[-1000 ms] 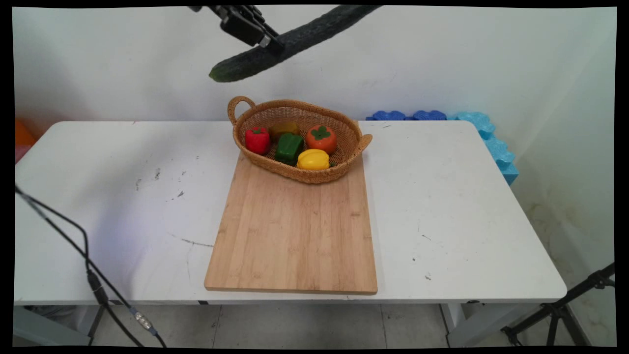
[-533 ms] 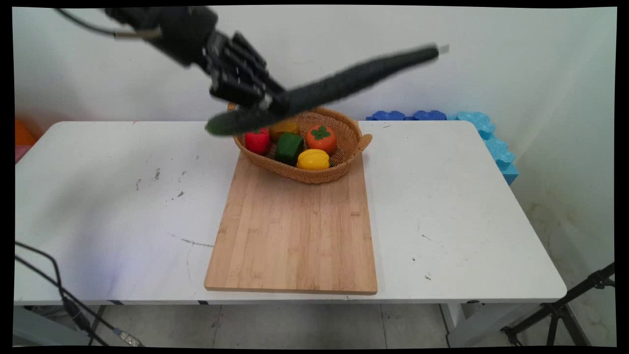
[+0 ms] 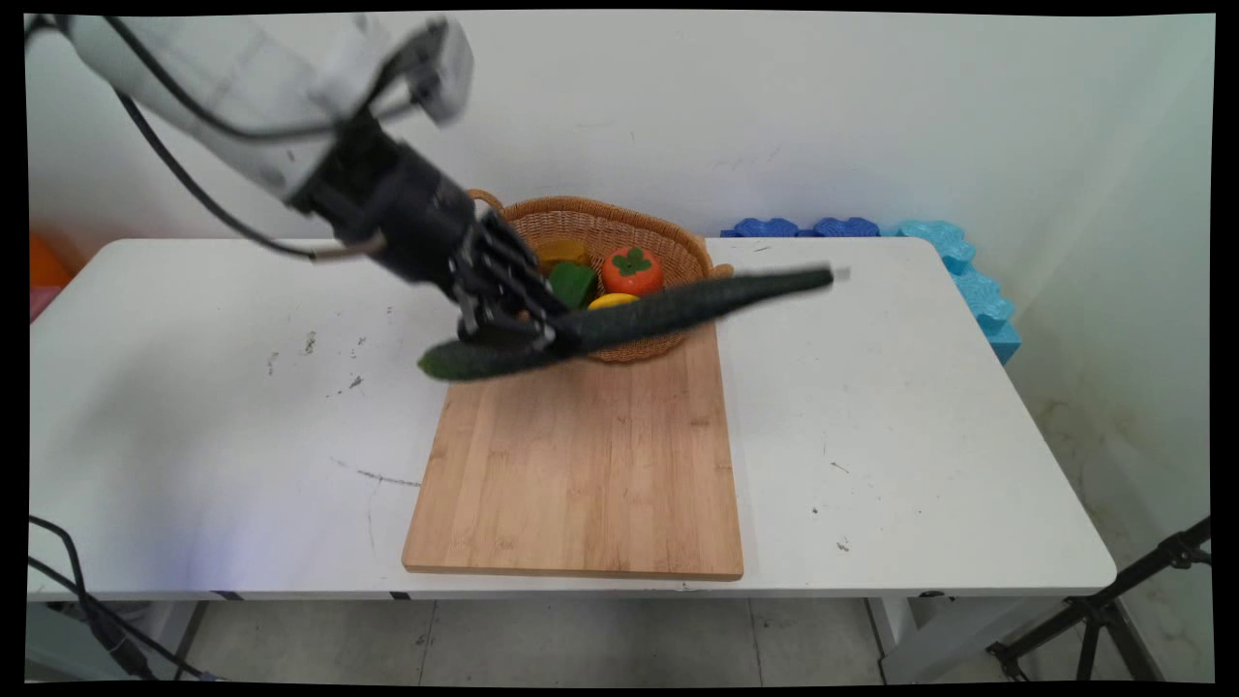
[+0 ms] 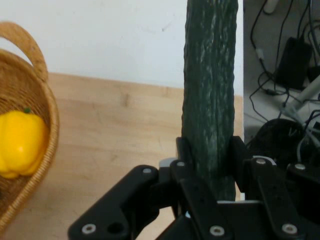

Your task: Place the picked object on the cutting board

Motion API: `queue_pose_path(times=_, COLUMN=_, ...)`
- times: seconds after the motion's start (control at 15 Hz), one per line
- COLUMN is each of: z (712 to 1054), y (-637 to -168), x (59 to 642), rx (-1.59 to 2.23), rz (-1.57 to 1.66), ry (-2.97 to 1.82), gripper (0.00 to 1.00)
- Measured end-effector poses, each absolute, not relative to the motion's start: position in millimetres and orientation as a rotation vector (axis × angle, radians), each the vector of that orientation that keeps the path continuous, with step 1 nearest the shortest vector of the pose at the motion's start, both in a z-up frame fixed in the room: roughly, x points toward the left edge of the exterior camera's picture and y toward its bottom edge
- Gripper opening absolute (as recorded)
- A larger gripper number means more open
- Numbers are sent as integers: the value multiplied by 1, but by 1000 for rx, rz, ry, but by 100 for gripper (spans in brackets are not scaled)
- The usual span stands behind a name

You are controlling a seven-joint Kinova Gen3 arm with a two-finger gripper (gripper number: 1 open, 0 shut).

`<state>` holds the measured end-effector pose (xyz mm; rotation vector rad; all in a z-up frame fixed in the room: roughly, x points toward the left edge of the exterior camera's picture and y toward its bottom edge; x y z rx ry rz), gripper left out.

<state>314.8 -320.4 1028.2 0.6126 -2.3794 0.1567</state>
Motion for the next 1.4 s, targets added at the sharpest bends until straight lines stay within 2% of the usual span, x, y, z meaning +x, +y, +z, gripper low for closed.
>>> queue_pose_path(times=0.6, z=953, y=-302, x=292, rx=681, rz=121, ry=-2467, gripper=0)
queue_pose_path(times=1.4, z=885, y=-292, x=292, rx=669, rz=133, ry=-2563, gripper=0)
